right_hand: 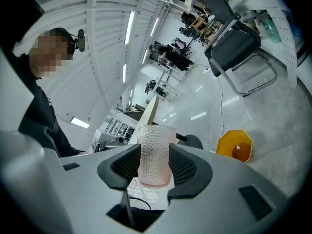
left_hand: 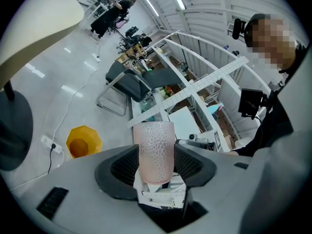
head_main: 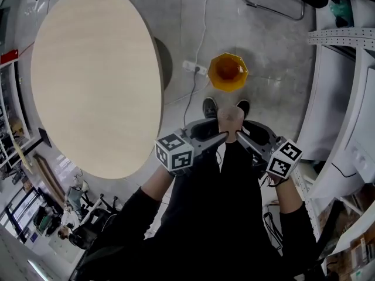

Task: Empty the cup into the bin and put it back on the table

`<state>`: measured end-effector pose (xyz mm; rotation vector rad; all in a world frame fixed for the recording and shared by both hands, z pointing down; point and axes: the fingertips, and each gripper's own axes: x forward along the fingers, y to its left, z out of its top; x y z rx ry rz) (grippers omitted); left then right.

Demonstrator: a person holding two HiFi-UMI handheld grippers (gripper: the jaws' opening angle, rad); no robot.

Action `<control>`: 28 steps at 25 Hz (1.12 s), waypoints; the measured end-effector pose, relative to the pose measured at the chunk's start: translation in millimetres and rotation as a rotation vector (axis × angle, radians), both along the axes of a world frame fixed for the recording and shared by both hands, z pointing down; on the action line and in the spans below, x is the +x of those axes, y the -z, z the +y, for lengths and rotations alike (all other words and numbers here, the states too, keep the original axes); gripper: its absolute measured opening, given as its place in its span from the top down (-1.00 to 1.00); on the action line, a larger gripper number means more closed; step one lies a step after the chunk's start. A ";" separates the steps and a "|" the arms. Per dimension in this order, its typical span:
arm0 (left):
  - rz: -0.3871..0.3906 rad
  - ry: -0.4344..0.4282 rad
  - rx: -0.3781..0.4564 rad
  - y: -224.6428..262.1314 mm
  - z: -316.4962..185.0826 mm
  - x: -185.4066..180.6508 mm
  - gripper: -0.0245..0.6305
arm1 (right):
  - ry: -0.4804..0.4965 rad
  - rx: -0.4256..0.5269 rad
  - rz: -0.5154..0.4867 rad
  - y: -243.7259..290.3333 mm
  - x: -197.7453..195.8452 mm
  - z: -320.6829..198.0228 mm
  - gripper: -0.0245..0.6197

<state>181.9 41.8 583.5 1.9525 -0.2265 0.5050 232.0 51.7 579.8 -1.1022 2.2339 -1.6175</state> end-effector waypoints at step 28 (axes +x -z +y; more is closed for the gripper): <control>-0.072 0.123 -0.231 -70.3 -14.0 -4.0 0.21 | -0.071 -0.183 -0.052 -69.4 -0.4 -16.6 0.37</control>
